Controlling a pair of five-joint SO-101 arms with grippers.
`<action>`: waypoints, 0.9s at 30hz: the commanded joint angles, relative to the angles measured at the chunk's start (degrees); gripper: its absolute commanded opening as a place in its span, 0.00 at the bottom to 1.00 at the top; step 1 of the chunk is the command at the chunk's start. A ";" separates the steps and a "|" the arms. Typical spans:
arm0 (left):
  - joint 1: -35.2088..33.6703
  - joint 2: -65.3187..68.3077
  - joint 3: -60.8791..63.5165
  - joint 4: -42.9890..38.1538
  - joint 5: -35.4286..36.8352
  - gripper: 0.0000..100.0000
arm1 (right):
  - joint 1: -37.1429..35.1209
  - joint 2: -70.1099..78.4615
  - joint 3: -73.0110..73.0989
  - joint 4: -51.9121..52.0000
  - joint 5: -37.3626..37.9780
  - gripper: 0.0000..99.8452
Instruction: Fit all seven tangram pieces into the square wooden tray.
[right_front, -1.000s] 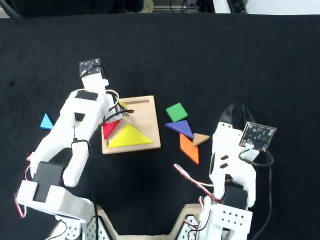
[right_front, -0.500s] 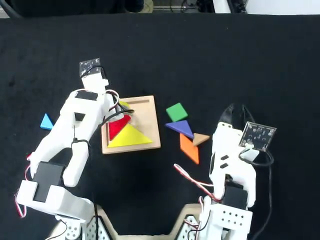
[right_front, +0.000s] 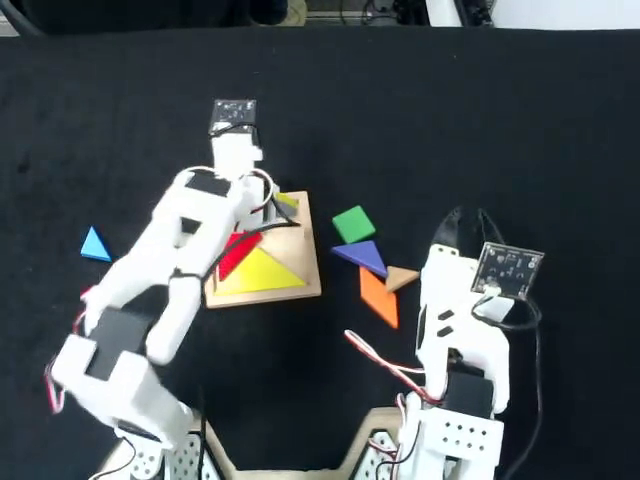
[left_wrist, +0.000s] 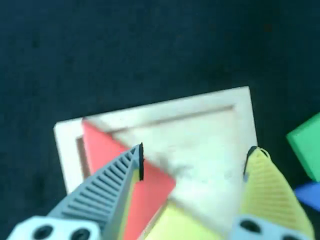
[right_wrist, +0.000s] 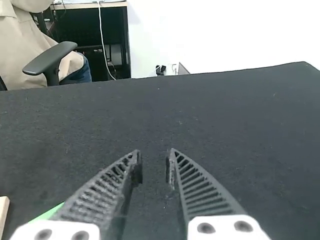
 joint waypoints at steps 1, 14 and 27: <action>0.40 6.68 -8.57 -2.29 -0.88 0.33 | -0.79 0.66 0.04 -0.88 0.97 0.10; -3.03 9.76 -17.54 16.70 -1.05 0.33 | -0.79 0.66 0.04 -1.14 1.05 0.10; -10.51 -9.05 -17.10 25.32 -6.51 0.33 | -0.79 0.66 0.04 -0.88 1.05 0.10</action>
